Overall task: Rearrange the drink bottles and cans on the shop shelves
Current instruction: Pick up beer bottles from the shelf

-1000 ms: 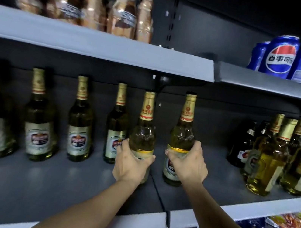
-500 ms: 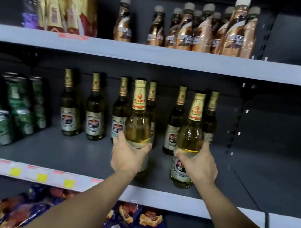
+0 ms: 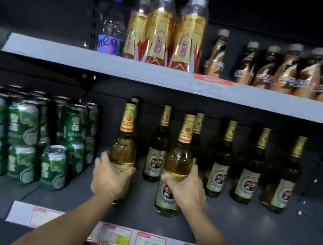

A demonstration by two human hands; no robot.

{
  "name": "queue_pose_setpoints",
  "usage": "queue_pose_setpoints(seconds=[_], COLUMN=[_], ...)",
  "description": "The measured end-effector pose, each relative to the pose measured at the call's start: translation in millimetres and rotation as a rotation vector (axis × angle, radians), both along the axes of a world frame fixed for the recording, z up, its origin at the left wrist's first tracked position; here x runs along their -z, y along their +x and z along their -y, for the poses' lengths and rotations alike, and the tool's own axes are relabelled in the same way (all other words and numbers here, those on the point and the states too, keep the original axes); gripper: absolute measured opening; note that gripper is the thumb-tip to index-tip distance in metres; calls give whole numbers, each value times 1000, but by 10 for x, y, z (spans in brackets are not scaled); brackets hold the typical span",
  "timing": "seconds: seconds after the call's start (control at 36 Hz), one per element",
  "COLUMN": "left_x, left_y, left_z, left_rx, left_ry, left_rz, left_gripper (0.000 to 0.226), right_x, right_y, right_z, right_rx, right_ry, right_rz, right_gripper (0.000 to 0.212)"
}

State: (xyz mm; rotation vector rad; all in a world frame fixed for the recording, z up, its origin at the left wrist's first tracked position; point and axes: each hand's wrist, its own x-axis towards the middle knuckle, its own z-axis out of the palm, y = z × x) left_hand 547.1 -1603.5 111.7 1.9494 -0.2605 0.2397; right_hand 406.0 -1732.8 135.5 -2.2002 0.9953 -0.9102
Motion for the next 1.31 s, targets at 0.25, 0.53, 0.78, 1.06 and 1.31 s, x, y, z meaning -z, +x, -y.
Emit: queue_pose_setpoints(seconds=[0.25, 0.53, 0.78, 1.06, 1.31], left_x=[35, 24, 45, 110, 216], left_y=[513, 697, 791, 705, 182], left_z=[-93, 74, 136, 134, 23], left_rx=[116, 207, 231, 258, 65], left_ry=[-68, 26, 51, 9, -45], left_rz=[-10, -7, 18, 13, 442], left_gripper=[82, 78, 76, 89, 47], right_x=[47, 67, 80, 137, 102], right_y=[504, 893, 999, 988, 804], right_z=[-283, -119, 30, 0, 68], right_rx=[1, 64, -1, -6, -20], right_ry=[13, 76, 72, 81, -3], right_rz=[0, -2, -37, -3, -44], right_gripper=[67, 72, 67, 71, 100])
